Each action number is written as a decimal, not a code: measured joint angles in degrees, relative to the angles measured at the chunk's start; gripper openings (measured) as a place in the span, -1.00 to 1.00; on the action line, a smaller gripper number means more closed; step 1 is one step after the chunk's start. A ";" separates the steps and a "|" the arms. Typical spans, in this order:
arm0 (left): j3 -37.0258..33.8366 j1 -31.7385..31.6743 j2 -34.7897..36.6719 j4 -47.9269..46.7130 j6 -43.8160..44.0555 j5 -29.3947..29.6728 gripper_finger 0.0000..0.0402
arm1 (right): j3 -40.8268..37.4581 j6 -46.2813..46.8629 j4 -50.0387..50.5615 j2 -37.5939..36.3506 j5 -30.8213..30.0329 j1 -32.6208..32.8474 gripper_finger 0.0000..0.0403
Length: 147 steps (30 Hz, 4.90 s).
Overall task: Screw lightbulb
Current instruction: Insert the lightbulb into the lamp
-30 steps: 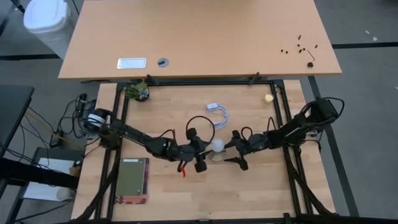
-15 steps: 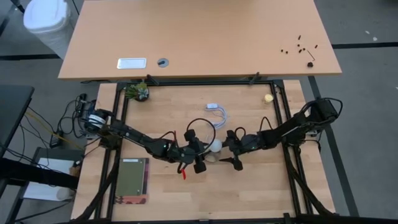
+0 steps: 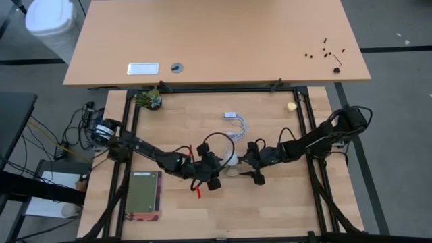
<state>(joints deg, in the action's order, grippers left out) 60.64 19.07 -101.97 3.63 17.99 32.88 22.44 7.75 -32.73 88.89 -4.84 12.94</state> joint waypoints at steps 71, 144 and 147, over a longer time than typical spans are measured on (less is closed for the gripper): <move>-23.17 1.64 0.24 36.64 6.64 -3.89 -0.02 | 66.29 -21.56 96.53 10.34 3.17 -6.02 0.75; -23.15 0.08 0.24 37.32 9.38 -9.84 0.44 | 68.41 -18.35 91.05 21.81 5.41 -5.95 0.35; -22.99 0.87 0.24 37.67 6.55 -10.25 0.44 | 68.41 -18.35 91.76 21.76 5.05 -5.99 0.30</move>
<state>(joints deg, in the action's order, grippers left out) 37.65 19.95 -101.73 41.29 24.54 22.63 90.85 -10.59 59.04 110.65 0.21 6.95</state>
